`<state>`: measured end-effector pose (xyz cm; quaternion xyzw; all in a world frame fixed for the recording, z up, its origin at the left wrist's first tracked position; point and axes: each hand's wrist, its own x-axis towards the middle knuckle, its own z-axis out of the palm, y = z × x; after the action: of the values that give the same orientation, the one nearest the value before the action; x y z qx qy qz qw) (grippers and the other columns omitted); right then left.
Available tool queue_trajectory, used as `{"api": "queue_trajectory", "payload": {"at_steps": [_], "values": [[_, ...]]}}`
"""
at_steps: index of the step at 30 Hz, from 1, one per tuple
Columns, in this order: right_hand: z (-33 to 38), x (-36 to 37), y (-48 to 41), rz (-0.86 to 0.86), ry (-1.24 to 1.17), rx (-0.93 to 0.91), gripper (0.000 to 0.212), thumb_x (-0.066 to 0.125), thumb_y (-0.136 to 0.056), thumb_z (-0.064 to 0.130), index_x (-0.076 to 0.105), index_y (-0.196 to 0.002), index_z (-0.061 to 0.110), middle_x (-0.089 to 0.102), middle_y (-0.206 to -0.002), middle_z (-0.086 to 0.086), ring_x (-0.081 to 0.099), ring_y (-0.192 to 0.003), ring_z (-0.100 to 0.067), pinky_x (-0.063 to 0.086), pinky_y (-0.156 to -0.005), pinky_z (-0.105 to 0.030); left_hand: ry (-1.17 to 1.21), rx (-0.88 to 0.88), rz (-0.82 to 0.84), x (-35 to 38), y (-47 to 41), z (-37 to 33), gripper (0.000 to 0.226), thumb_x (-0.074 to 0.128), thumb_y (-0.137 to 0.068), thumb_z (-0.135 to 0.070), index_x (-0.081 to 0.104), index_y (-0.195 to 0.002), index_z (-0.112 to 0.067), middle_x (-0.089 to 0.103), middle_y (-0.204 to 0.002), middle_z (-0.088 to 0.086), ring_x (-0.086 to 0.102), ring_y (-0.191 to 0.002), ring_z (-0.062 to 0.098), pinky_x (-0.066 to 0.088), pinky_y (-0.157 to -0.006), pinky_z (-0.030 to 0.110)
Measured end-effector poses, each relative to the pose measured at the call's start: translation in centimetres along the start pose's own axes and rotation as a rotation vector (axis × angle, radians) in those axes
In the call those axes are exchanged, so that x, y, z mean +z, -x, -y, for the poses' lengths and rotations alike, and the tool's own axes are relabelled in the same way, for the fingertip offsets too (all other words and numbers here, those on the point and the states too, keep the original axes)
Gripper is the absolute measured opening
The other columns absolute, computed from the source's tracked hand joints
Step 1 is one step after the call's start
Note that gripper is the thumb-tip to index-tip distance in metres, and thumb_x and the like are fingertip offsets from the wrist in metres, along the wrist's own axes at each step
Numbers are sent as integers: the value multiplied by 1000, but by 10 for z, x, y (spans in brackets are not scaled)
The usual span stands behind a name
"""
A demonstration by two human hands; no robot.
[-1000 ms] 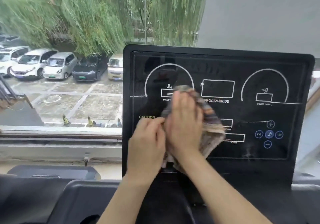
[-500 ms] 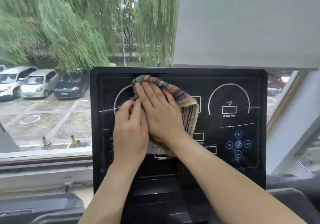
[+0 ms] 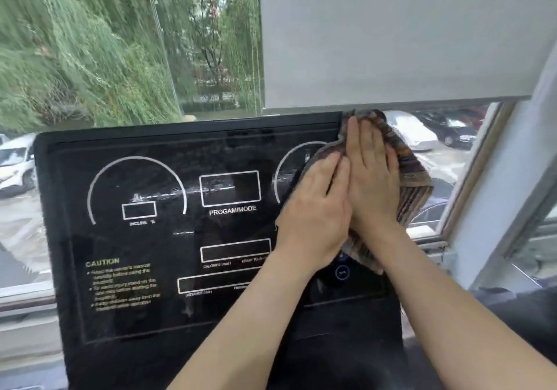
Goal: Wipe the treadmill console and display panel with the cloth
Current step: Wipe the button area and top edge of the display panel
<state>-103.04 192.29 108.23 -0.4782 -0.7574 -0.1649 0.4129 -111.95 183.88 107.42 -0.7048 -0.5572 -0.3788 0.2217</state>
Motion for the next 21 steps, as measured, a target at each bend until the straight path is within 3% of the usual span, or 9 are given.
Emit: {"api": "queue_trajectory", "payload": {"at_steps": [4, 8, 14, 19, 21], "values": [[23, 2, -2, 3, -45, 22, 59, 26, -100, 30, 13, -154, 9, 27, -157, -12, 17, -143, -22, 18, -115, -44, -46, -24, 10, -14, 2, 9, 48, 38, -98, -17, 41, -142, 2, 41, -147, 17, 38, -137, 28, 31, -114, 42], [108, 11, -8, -39, -67, -137, 62, 26, -98, 32, 11, -154, 9, 26, -158, -8, 19, -144, -21, 12, -116, -39, -125, -206, -73, -57, 26, 56, 50, 35, -95, -14, 42, -141, 3, 42, -147, 17, 39, -136, 28, 35, -111, 46], [235, 13, -1, 98, -161, -417, 61, 24, -104, 33, -5, -155, 16, 2, -164, 1, 2, -149, -14, -1, -117, -34, -193, -502, -227, -122, 77, 124, 55, 31, -90, -11, 38, -144, 0, 37, -151, 14, 36, -138, 26, 32, -113, 45], [204, 18, -8, -20, -101, -577, 58, 36, -101, 33, 23, -154, 15, 27, -159, -1, 25, -145, -15, 11, -117, -33, -176, -448, -218, -104, 78, 113, 55, 28, -94, -17, 33, -143, 6, 30, -152, 21, 28, -141, 32, 25, -116, 44], [170, 17, -13, -40, -91, -559, 58, 41, -100, 32, 25, -153, 15, 30, -158, -1, 27, -144, -17, 13, -117, -33, -164, -373, -186, -85, 67, 96, 53, 28, -97, -18, 32, -144, 6, 29, -153, 21, 26, -143, 31, 23, -117, 46]]}}
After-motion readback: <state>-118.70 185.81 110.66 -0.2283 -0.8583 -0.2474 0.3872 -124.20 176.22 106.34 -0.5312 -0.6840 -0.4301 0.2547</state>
